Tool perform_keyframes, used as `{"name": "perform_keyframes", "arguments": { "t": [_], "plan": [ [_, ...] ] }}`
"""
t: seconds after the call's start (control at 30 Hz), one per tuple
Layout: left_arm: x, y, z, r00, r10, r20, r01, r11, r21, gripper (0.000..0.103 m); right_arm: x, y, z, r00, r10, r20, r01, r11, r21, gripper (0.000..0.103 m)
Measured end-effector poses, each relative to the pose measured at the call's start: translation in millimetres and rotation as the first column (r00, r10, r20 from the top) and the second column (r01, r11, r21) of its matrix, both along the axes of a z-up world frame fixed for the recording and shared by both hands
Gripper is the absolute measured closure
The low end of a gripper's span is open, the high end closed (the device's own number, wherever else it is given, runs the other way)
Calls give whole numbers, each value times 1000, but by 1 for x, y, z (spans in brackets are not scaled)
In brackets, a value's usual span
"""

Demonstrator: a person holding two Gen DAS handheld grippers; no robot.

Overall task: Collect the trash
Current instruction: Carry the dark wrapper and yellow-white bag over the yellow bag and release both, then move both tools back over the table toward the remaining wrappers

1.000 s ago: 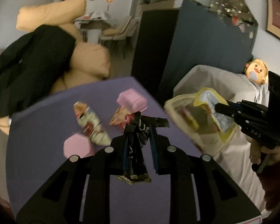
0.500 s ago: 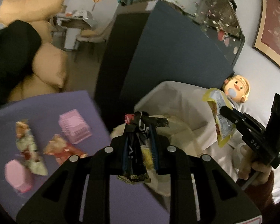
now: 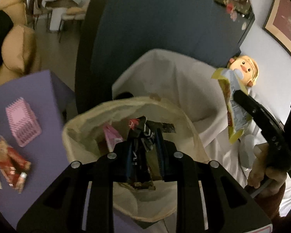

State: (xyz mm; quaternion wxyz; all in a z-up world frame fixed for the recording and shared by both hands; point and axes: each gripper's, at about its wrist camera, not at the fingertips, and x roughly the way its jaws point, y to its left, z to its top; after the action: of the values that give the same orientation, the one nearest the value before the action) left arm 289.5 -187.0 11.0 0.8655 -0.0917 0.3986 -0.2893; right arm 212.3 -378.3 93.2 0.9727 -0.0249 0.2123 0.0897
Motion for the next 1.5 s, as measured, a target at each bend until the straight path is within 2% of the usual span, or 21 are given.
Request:
{"name": "perform_keyframes", "arguments": {
  "t": [0.13, 0.17, 0.23, 0.4, 0.5, 0.67, 0.87, 1.17, 1.2, 1.27, 1.43, 1.5],
  "plan": [
    [10, -12, -15, 999, -16, -41, 14, 999, -33, 83, 5, -12, -7, 999, -28, -21, 28, 999, 20, 88],
    [11, -14, -17, 999, -18, -45, 16, 999, -38, 80, 5, -14, -10, 999, -33, -26, 34, 999, 20, 88],
    [16, -19, -22, 998, -18, -55, 16, 999, -44, 63, 5, -15, -12, 999, -41, -33, 42, 999, 18, 88],
    [18, -17, -23, 998, 12, -60, -14, 999, -37, 54, 2, -20, -17, 998, -47, -39, 48, 999, 21, 88],
    [10, -7, -18, 998, 45, -39, -45, 999, -9, 53, 2, -18, -18, 998, -36, -45, 38, 999, 35, 88],
    [-14, 22, -8, 994, 101, 41, -103, 993, 61, 51, 7, 3, -20, 996, 48, -77, -39, 993, 114, 88],
    [-29, 67, -8, 986, 167, 21, -168, 984, 57, 51, 28, 41, -37, 991, 42, -130, -38, 999, 30, 88],
    [-45, 121, -16, 973, 232, 8, -232, 972, 36, 51, 55, 49, -74, 969, -23, -245, 19, 1000, -20, 86],
    [-47, 128, -18, 970, 243, 5, -243, 969, 32, 51, 57, 49, -76, 967, -28, -254, 22, 999, -24, 85],
    [-47, 139, -22, 965, 261, 0, -261, 965, 27, 51, 60, 50, -80, 961, -32, -274, 26, 999, -25, 65],
    [-56, 178, -30, 943, 332, 7, -332, 943, 38, 50, 60, 59, -77, 959, -29, -281, 18, 999, -41, 56],
    [-60, 194, -32, 932, 363, 21, -364, 930, 49, 50, 59, 65, -73, 961, -27, -276, 16, 999, -44, 56]
  ]
}}
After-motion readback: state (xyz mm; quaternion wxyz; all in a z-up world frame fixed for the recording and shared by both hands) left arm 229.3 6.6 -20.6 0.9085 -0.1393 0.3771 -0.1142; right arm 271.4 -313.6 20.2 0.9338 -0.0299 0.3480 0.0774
